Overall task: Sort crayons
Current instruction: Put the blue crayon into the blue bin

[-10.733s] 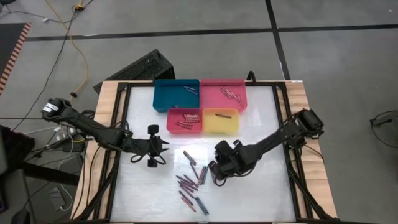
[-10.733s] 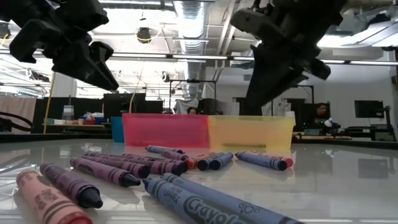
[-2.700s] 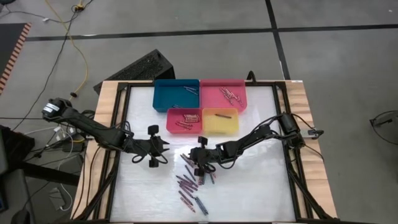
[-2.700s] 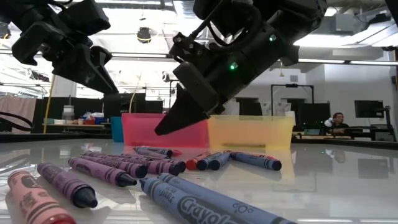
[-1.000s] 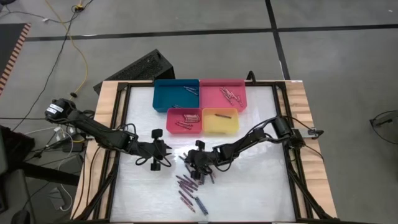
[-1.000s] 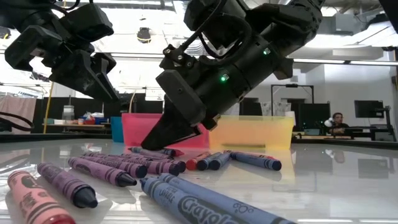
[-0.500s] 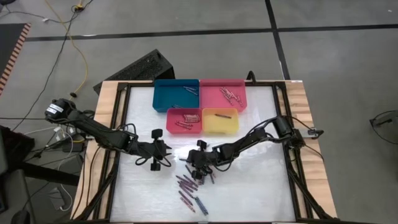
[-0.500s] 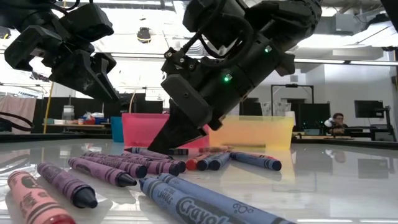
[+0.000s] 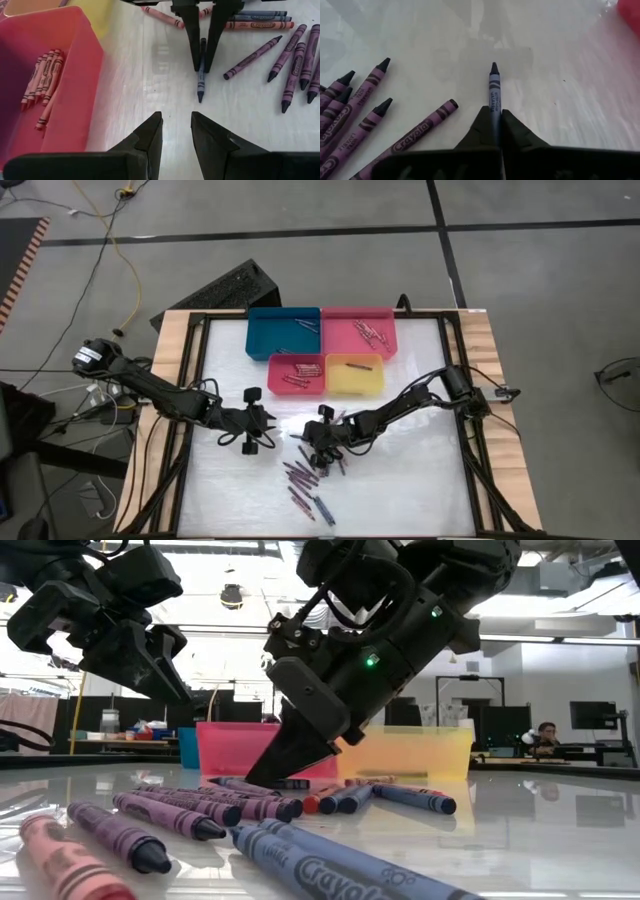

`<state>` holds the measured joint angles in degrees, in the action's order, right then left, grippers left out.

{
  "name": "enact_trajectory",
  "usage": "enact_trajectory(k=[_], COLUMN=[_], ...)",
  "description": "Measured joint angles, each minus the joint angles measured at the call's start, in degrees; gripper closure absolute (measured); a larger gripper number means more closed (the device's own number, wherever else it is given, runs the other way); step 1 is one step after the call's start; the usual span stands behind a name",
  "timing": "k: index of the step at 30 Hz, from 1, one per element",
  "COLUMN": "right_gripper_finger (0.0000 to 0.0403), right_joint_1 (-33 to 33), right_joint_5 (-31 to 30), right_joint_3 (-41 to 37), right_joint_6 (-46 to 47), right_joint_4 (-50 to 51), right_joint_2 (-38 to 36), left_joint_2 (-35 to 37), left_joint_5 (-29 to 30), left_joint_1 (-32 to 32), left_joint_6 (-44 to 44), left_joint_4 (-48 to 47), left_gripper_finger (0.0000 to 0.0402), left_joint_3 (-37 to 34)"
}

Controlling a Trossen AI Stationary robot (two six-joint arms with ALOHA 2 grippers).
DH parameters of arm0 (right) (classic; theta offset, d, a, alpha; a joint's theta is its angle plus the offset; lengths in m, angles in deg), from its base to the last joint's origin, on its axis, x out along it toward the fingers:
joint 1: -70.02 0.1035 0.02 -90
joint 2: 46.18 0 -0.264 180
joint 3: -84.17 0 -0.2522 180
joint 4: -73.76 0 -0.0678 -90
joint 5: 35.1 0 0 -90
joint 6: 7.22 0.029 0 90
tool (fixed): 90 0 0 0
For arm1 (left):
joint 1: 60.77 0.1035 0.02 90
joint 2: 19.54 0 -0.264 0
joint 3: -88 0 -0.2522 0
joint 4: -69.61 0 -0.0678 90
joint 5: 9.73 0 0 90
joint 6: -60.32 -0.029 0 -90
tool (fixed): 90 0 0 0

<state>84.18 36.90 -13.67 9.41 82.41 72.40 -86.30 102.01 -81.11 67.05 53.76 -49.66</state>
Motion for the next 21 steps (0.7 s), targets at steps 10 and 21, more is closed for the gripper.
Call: enact_trajectory(k=[10, 21], right_gripper_finger=[0.0396, 0.0396], right_joint_1=[0.0, -2.3], right_joint_5=[-2.8, -3.6], right_joint_3=[-0.4, -0.4], right_joint_6=[-0.5, -1.0], right_joint_4=[2.6, 4.0], right_joint_2=[-2.9, -5.7], left_joint_2=[0.0, 0.0], left_joint_5=[0.0, -0.3], left_joint_1=[0.0, 0.0], left_joint_6=[0.0, 0.2], left_joint_4=[-0.1, -0.2], left_gripper_finger=[0.0307, 0.0307], left_joint_3=[0.0, 0.0])
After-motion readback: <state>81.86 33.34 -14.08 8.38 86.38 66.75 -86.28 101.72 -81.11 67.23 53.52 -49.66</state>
